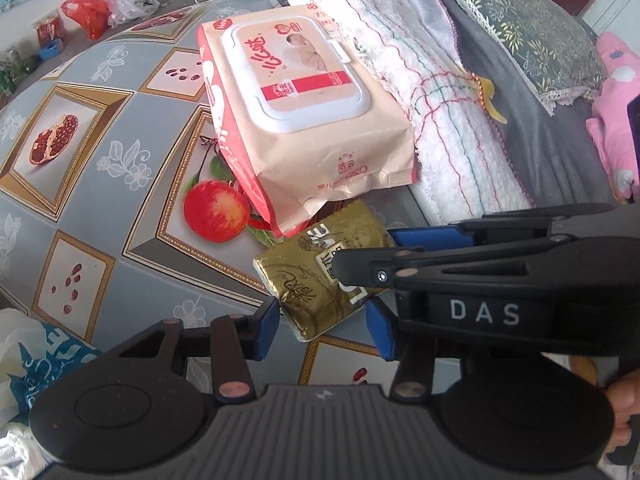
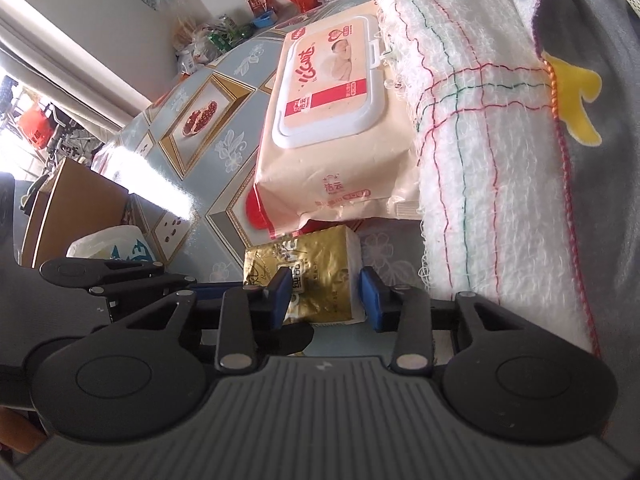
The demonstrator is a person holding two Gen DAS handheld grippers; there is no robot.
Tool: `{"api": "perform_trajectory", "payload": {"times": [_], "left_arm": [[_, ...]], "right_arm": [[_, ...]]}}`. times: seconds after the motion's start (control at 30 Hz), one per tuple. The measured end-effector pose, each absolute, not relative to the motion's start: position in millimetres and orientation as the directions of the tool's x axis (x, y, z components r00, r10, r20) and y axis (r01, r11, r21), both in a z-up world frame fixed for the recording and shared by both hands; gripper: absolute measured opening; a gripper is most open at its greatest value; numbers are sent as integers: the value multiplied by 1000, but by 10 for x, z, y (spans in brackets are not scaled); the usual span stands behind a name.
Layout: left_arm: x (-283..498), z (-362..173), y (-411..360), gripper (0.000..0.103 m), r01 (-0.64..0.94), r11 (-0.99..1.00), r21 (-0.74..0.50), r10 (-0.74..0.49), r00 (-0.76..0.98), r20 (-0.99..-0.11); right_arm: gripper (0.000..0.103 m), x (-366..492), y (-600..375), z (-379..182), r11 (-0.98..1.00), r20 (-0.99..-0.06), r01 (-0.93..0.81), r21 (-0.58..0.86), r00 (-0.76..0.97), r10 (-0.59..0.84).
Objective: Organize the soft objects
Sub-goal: 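Move the right tool to the gold-wrapped packet and close on it, then carry the gold packet with the right tool into the box, release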
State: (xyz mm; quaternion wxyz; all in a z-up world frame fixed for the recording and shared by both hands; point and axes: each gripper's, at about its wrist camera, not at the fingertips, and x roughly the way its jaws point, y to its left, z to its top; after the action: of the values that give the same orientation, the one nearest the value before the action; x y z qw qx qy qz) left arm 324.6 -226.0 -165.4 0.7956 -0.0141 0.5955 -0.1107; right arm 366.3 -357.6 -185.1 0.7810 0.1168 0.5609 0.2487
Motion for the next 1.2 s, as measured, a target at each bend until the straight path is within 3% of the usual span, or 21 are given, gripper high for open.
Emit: {"api": "perform_trajectory", "payload": {"times": [0.33,0.67,0.97,1.2], "left_arm": [[3054,-1346,-2182,49,183,970,-163,-214,308,-927],[2478,-649,-1828,49,186,968,-170,-232,400,-887],[1615,-82,-825,49,25,974,-226,-214,436,-874],[991,155,212,49,-129,976,-178,-101,453,-886]], "right_arm": [[35,3505,-3631,-1519,847,-805,-236,476,272,528],[35,2936,-3331,-763,830,-764,-256,496,326,557],[35,2292,-2355,-190,761,-730,-321,564,237,641],[35,1925,-1148,9,668,-694,-412,620,110,712]]}}
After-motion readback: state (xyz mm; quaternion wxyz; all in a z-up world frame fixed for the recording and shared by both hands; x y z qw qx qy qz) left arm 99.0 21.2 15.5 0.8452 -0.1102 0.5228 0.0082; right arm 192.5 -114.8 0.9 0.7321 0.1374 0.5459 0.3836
